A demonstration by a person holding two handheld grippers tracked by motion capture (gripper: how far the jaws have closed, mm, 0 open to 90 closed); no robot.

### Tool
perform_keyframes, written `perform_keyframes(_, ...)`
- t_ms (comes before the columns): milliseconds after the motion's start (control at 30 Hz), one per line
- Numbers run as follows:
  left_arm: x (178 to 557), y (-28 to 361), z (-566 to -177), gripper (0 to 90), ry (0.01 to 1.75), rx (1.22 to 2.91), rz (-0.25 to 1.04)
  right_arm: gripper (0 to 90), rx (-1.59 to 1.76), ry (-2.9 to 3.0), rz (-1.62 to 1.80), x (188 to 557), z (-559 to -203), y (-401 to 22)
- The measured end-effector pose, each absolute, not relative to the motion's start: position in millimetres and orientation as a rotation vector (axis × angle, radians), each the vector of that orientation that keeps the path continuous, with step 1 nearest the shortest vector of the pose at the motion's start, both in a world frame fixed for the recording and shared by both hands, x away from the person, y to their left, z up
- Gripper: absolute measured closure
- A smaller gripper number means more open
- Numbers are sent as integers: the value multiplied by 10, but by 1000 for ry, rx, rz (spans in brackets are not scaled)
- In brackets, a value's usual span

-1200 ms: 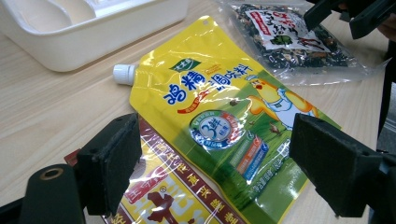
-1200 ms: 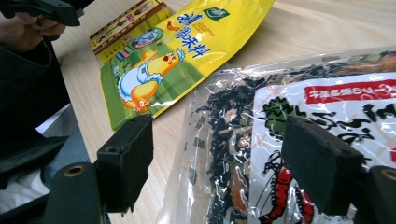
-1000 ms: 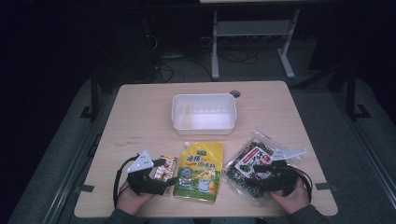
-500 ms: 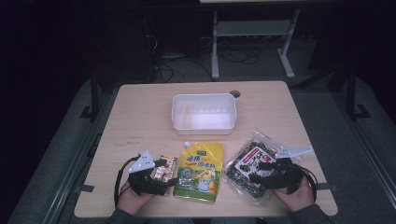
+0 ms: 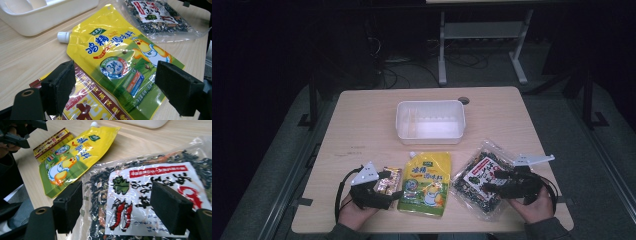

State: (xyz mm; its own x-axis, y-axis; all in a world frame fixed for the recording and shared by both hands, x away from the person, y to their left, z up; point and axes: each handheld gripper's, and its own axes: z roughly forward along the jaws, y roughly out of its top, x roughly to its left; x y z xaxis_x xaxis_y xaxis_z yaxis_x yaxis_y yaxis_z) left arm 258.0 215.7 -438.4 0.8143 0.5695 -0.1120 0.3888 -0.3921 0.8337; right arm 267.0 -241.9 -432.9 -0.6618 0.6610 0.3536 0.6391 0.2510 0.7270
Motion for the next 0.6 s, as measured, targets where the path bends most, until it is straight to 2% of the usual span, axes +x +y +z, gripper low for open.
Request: perform_keyframes(600, 2581, 2148, -4384, 165, 711, 2033, 241, 254, 1393, 2356, 1349, 2764, -4224, -2799)
